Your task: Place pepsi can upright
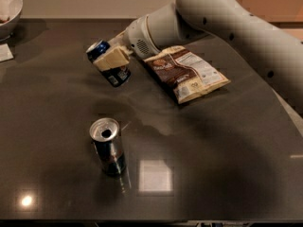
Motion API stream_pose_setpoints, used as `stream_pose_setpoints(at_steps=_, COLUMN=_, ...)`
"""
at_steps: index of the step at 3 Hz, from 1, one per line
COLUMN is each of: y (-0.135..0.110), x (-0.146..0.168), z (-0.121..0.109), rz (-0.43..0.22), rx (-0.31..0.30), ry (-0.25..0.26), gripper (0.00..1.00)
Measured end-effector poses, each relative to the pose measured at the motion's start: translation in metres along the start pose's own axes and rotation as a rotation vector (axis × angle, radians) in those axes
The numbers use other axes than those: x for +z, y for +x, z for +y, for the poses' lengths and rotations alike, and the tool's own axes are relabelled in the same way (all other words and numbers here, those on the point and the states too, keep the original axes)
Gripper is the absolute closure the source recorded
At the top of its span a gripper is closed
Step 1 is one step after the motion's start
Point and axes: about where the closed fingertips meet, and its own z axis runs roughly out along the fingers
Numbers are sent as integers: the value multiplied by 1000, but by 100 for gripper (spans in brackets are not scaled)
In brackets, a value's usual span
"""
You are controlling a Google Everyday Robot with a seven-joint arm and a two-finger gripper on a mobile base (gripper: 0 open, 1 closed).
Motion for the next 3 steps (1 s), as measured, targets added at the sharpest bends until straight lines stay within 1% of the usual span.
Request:
stream_pose_setpoints(at_steps=1, y=1, x=-1, z=1, rz=-116, rx=12, ry=-16, gripper=100)
stream_pose_setpoints(at_steps=2, y=6, x=0, z=0, rz=-219, rx=21, ry=-23, gripper=100)
stream_pose_setpoints(at_steps=3, y=13, x=4, z=-2, rz=-290, rx=15, ry=-15, gripper=100)
